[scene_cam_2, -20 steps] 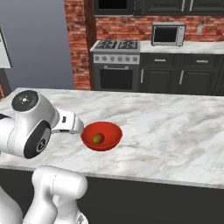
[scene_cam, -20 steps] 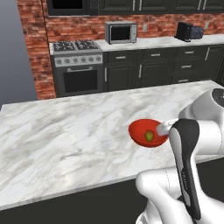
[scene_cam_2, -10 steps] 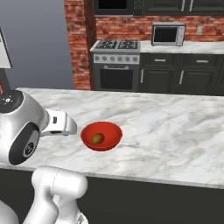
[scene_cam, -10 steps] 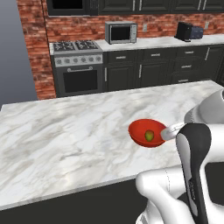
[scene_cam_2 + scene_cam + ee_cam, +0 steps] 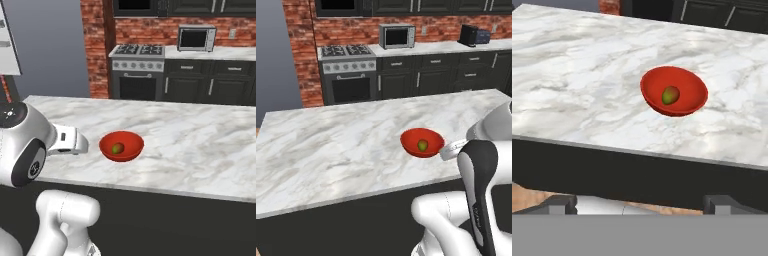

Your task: Retrieve the mango and peach from the fridge and place them into the bowl on the dining table.

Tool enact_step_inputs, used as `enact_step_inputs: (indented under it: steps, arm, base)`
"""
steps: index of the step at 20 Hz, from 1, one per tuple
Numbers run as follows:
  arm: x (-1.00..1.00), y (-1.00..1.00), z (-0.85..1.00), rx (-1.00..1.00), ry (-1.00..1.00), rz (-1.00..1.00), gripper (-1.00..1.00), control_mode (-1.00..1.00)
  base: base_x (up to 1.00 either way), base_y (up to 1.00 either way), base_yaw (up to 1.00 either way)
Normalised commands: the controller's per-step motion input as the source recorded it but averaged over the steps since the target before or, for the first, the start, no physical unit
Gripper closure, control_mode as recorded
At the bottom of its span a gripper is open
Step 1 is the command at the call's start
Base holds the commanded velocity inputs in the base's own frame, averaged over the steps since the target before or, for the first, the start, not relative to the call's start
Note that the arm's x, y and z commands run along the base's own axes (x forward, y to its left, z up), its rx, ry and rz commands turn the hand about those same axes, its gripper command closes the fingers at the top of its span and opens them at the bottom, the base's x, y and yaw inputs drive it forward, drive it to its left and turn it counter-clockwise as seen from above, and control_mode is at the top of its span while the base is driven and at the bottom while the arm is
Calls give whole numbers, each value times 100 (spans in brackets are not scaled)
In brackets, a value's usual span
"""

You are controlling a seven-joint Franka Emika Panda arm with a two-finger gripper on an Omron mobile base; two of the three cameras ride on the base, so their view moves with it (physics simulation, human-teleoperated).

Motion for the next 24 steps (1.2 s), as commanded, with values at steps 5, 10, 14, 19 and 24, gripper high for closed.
enact_step_inputs:
  steps: [5,10,14,19,24]
  arm:
    - [0,0,0,0,0,0,-100,100]
    - [0,0,0,0,0,0,-100,100]
    - [0,0,0,0,0,0,-100,100]
    - [0,0,0,0,0,0,-100,100]
    - [0,0,0,0,0,0,-100,100]
  base:
    - [-71,67,23]
    - [-9,100,34]
    - [0,100,27]
    - [3,100,20]
    - [25,100,18]
